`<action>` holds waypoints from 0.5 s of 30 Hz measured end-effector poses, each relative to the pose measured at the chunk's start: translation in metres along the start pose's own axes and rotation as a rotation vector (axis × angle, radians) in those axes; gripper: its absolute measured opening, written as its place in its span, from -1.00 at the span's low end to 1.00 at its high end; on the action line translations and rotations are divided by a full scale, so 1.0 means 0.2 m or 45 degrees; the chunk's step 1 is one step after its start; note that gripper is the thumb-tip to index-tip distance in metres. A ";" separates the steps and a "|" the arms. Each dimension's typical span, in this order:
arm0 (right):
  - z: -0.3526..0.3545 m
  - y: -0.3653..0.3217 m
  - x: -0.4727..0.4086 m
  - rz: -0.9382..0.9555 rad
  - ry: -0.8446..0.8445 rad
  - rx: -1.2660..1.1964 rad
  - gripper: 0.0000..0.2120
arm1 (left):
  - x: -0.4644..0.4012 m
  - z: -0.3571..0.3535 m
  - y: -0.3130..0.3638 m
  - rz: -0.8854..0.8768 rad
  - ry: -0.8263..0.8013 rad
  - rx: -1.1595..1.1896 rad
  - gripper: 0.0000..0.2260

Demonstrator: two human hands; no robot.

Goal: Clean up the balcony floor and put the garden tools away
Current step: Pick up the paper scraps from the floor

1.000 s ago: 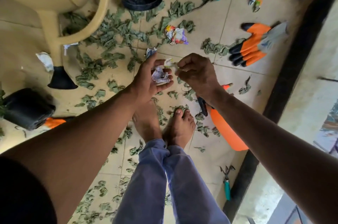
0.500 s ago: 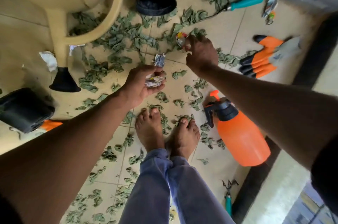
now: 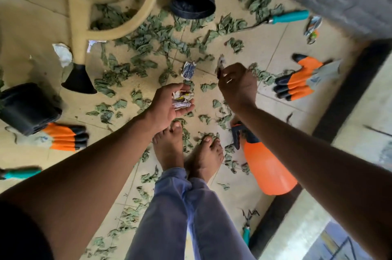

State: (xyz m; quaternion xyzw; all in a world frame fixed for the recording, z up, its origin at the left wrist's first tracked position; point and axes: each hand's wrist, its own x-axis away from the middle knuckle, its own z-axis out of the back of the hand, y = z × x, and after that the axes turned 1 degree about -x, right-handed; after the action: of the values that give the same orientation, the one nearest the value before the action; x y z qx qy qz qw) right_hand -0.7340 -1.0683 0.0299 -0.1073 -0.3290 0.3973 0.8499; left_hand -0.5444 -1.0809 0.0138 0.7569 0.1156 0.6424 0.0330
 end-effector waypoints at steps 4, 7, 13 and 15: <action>0.02 -0.03 0.23 0.080 -0.046 -0.271 -0.85 | 0.04 -0.03 0.02 -0.001 -0.034 -0.019 -0.72; -0.01 -0.09 0.36 0.206 -0.119 -0.259 -0.77 | 0.08 -0.05 0.05 0.001 -0.161 -0.068 -0.64; -0.13 -0.15 0.44 0.291 -0.217 -0.213 -0.75 | 0.07 -0.05 0.01 -0.163 -0.159 -0.271 -0.70; -0.15 -0.18 0.45 0.256 -0.235 -0.246 -0.81 | 0.05 -0.05 0.01 -0.163 -0.018 -0.190 -0.65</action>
State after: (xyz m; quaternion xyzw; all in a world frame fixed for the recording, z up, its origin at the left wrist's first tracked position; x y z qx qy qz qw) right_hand -0.6505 -1.0222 0.0657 -0.1839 -0.4300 0.4549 0.7578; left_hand -0.5517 -1.0810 0.0254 0.7478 0.1153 0.6405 0.1311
